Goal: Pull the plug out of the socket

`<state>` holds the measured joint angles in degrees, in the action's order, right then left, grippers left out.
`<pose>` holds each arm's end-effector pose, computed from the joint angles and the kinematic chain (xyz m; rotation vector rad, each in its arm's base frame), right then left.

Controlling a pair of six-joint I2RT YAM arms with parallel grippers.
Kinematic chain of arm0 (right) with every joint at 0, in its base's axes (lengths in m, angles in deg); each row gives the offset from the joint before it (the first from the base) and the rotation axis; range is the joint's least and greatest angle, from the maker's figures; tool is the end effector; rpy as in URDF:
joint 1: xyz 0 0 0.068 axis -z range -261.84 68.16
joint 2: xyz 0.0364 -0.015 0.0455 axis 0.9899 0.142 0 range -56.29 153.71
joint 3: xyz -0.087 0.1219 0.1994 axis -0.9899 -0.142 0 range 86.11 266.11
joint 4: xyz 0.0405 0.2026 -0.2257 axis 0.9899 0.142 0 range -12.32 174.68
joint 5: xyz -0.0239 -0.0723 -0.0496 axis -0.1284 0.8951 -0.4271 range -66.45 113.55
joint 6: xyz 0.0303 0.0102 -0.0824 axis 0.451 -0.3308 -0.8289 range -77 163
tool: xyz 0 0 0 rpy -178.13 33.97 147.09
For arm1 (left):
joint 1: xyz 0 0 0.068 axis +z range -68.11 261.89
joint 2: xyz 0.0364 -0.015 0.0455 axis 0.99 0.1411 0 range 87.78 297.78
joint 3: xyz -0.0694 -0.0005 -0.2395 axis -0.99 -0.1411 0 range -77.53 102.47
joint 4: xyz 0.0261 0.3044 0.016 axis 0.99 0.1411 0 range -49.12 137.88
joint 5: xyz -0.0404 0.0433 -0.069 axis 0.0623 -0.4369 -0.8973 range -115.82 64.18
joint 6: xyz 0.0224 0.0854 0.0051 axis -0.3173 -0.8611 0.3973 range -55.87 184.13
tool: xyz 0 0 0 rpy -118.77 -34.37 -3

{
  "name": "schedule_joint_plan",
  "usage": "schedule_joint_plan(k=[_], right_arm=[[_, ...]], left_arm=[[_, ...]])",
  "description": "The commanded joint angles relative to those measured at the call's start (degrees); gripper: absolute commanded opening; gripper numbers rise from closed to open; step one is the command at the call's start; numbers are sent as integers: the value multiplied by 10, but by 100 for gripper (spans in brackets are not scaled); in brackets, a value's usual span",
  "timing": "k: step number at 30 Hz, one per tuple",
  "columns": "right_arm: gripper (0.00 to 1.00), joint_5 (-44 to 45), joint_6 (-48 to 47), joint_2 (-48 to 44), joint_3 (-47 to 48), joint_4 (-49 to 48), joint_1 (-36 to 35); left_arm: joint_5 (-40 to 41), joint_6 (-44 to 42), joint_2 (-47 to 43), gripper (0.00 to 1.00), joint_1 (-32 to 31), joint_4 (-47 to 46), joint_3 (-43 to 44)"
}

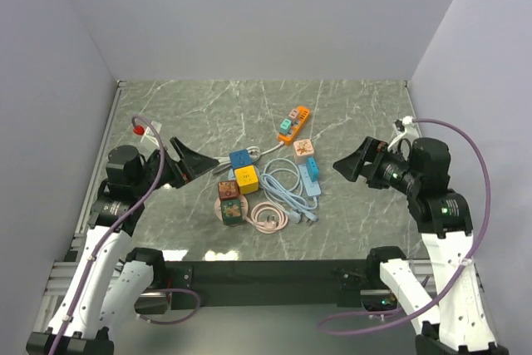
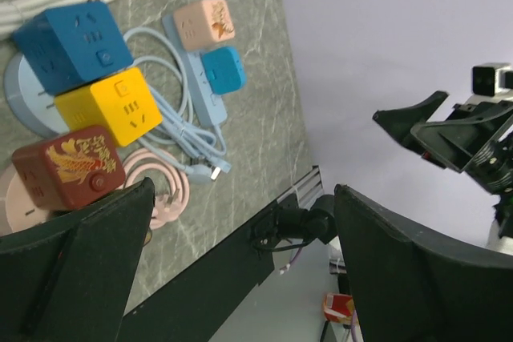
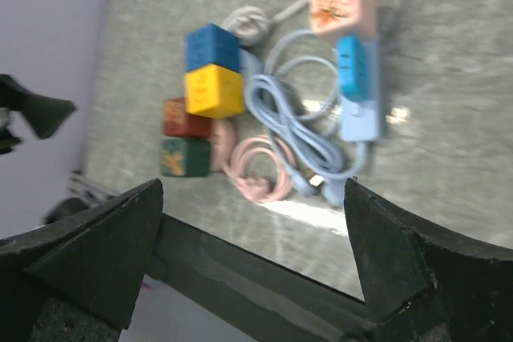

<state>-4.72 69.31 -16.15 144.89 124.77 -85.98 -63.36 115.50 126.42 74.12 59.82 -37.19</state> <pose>0.2170 0.0531 0.3500 0.0940 2.1059 0.8326 0.2443 -0.0816 0.2914 -0.2730 2.0065 -1.2949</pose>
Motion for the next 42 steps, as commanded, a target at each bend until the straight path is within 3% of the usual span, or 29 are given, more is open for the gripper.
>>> schedule_joint_plan(k=[1,4,8,11,22,33,36,42], right_arm=[[100,90,-64,45,49,51,-34],[100,163,-60,94,70,60,-84],[100,329,-56,180,96,67,-198],[99,385,-57,254,102,52,-234],[69,357,-91,420,105,-58,-249],[68,379,-50,524,99,-117,-253],[64,379,-52,542,90,-132,-254],[38,356,-42,567,73,-157,-254]], left_arm=[[-13,-15,1,99,-6,-15,-21],[1,-19,4,100,-12,-13,-32],[42,-38,18,99,-29,19,-21],[74,-51,44,99,-44,43,1],[150,-30,108,99,-136,33,68],[231,-9,185,100,-248,9,114],[246,-8,196,99,-267,9,120],[258,5,200,99,-283,3,115]])
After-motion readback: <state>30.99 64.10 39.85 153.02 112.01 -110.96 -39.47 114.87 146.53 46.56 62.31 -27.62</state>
